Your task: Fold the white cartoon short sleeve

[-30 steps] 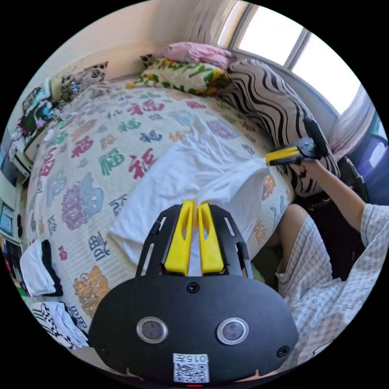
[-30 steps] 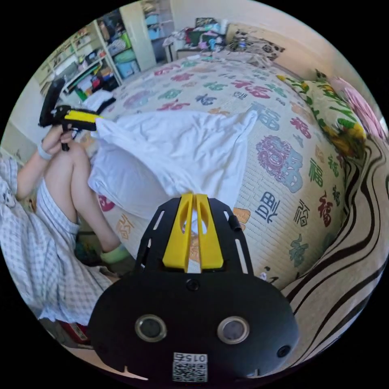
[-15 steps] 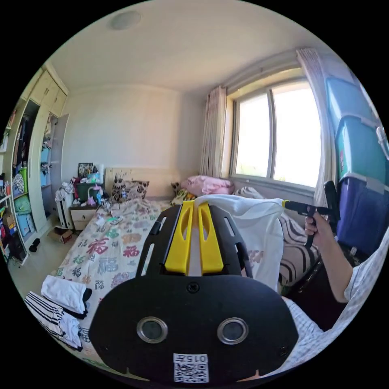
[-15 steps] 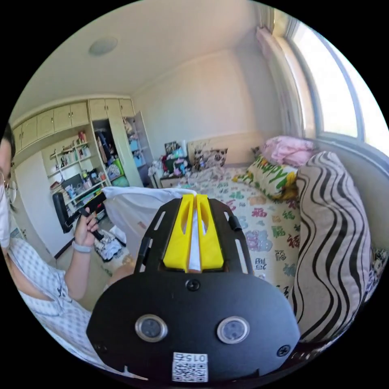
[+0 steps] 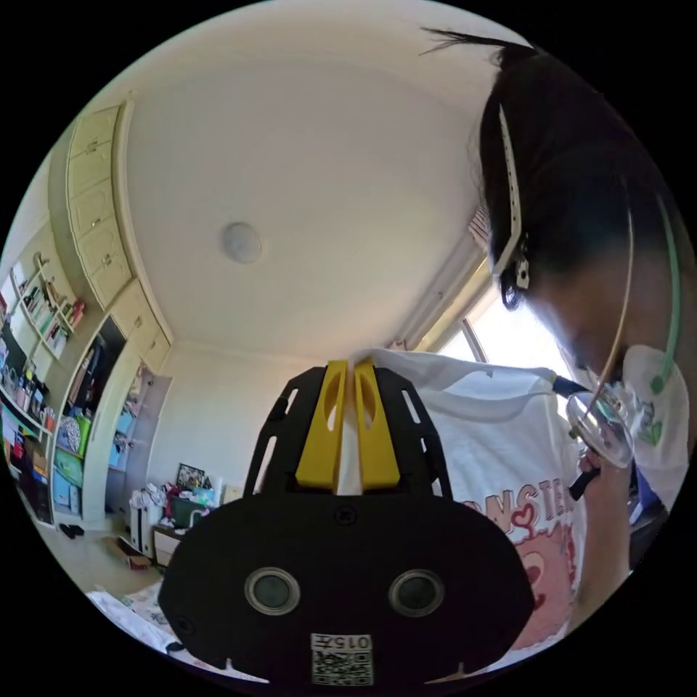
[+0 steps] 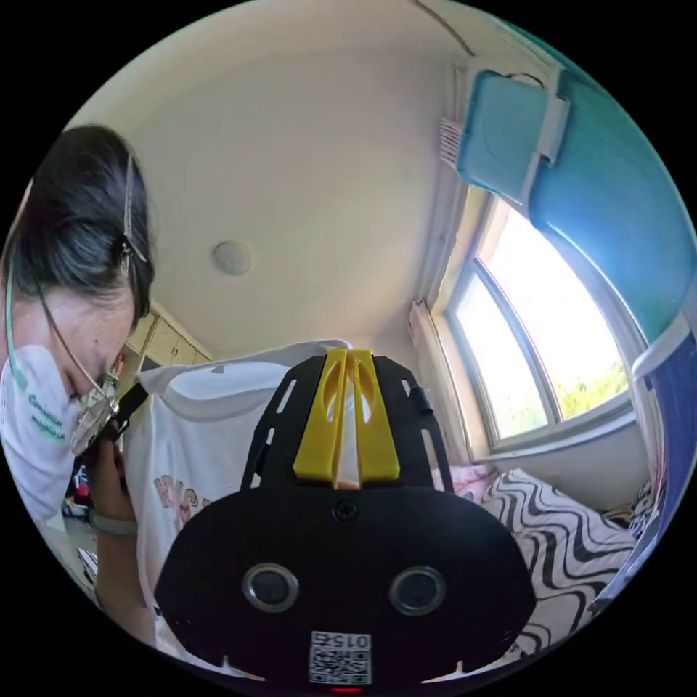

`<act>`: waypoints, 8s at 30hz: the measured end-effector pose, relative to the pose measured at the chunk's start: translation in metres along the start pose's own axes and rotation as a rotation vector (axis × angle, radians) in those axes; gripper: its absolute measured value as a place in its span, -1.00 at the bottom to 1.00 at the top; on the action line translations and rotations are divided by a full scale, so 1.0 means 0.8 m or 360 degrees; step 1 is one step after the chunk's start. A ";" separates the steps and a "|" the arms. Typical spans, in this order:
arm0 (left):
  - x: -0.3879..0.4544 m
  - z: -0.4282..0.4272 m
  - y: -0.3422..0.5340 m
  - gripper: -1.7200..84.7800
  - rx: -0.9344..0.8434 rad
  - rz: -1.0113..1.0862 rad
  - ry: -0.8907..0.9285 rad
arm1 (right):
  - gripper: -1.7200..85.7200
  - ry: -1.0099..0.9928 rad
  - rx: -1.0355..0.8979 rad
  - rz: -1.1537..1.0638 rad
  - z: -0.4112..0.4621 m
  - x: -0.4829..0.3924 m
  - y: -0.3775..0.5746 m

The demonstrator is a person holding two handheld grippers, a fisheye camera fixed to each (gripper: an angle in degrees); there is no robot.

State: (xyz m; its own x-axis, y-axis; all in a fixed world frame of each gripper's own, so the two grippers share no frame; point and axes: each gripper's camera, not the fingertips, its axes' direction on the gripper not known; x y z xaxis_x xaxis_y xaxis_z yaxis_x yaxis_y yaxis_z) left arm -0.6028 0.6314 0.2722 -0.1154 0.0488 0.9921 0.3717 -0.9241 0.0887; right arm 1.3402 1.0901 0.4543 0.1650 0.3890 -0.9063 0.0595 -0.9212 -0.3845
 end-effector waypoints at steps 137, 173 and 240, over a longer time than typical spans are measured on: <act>-0.248 0.686 1.830 -0.90 -0.3121 -0.0292 0.0804 | -0.88 -0.0700 -0.3344 0.0056 1.325 0.517 1.127; 0.393 0.557 1.817 -0.96 -0.3222 -0.0223 0.0963 | -0.81 -0.0026 -0.3043 0.1066 0.873 0.777 0.944; -0.123 0.509 1.495 -0.81 -0.2902 -0.0681 0.0677 | -0.80 -0.0402 -0.3161 0.0742 0.849 0.511 1.063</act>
State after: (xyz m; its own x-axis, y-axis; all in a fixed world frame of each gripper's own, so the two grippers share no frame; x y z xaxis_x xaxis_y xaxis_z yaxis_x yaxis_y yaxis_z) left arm 0.2282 -0.3241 0.3164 -0.2131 0.5253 0.8238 -0.9770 -0.1112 -0.1818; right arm 0.7892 0.4722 -0.3619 0.3802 0.0039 -0.9249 0.8510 0.3902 0.3515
